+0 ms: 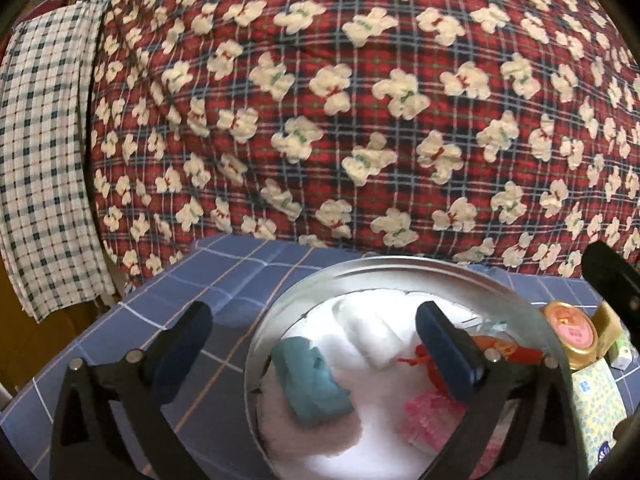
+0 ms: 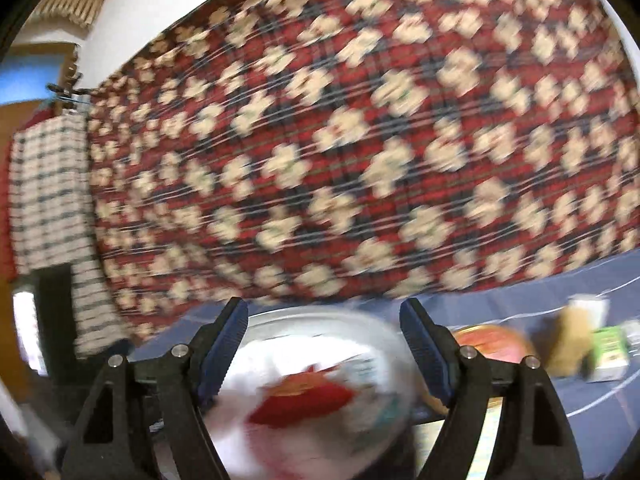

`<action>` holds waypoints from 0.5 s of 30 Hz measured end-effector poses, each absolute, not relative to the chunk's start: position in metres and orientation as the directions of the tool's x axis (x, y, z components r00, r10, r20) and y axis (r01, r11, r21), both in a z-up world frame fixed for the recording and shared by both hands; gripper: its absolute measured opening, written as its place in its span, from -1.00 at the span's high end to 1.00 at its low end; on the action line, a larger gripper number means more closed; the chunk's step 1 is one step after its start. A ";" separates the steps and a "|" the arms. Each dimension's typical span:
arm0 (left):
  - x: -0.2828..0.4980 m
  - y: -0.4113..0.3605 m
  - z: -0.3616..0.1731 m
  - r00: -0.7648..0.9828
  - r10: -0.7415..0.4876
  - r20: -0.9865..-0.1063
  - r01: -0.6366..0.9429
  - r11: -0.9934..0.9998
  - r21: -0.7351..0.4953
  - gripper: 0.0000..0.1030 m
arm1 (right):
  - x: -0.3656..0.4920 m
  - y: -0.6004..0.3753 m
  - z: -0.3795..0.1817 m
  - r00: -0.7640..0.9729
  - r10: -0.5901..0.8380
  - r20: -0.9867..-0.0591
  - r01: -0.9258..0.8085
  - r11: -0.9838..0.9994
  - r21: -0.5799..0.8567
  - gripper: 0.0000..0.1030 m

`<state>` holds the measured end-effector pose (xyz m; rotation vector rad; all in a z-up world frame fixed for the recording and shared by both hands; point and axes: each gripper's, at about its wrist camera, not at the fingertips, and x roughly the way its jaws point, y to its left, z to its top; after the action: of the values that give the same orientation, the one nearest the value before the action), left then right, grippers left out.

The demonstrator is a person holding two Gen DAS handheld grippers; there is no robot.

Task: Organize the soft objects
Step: 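Open both grippers to drop the pouch and rolled cloth into the tin, then withdraw both grippers and reach the right gripper toward the clear plastic bag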

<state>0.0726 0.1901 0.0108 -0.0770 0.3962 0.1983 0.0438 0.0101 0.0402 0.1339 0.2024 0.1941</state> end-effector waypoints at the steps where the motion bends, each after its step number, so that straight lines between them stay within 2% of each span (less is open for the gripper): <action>1: 0.071 0.188 0.011 0.908 0.174 -0.382 -0.202 0.979 -0.033 -1.00 | 0.044 0.008 0.041 0.965 0.192 -0.180 -0.166 0.975 0.147 -0.56; 6: 0.068 0.183 0.011 0.915 0.177 -0.362 -0.200 0.980 -0.025 -1.00 | 0.043 0.008 0.040 0.969 0.166 -0.186 -0.145 0.982 0.120 -0.56; 11: 0.060 0.177 0.011 0.935 0.125 -0.332 -0.153 0.986 -0.059 -1.00 | 0.033 0.003 0.039 0.970 0.161 -0.182 -0.145 0.985 0.094 -0.56; 15: 0.061 0.170 0.006 0.927 0.105 -0.359 -0.135 0.989 -0.059 -1.00 | 0.025 -0.016 0.037 0.972 0.126 -0.201 -0.108 0.990 0.096 -0.56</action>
<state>0.0605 0.1698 0.0058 -0.0835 0.3635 0.1227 0.0247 -0.0161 0.0370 0.0843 0.2080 0.1182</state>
